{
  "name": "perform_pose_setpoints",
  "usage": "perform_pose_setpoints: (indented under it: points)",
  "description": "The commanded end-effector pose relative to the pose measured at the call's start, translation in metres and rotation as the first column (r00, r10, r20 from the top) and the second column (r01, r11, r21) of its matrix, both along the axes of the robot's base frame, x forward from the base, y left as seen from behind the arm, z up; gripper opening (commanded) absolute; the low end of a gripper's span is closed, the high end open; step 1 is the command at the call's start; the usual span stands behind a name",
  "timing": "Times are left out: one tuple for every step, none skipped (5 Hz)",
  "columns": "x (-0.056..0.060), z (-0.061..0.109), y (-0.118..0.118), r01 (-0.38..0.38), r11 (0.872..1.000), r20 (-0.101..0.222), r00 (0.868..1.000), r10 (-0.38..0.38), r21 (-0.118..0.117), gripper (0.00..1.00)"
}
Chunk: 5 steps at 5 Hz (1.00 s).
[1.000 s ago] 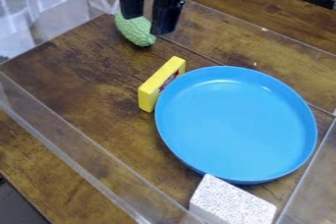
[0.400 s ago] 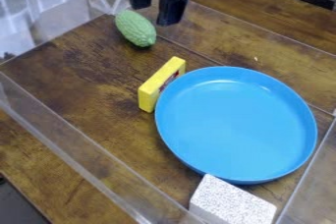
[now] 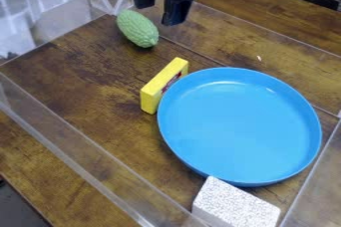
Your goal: Remove the green object from inside the blue tray and put it on the table
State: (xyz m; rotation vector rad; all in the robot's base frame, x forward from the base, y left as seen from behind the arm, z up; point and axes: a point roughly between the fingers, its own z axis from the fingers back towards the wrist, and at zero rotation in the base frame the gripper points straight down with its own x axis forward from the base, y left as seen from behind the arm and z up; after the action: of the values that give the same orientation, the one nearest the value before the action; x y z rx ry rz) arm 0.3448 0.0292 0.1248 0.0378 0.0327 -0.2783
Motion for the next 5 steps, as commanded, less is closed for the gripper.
perform_pose_setpoints:
  points:
    - [0.001, 0.017, 0.013, 0.038, 0.999, 0.066, 0.997, -0.039, 0.013, 1.00]
    - [0.010, 0.011, 0.021, 0.073, 0.997, 0.070, 0.995, -0.075, 0.022, 1.00]
    - [0.020, 0.003, 0.026, 0.101, 0.994, 0.075, 0.992, -0.103, 0.028, 1.00]
    - [0.021, -0.002, 0.026, 0.060, 0.998, 0.080, 0.995, -0.063, 0.033, 1.00]
    - [0.022, -0.007, 0.028, 0.027, 0.999, 0.085, 0.996, -0.030, 0.039, 1.00]
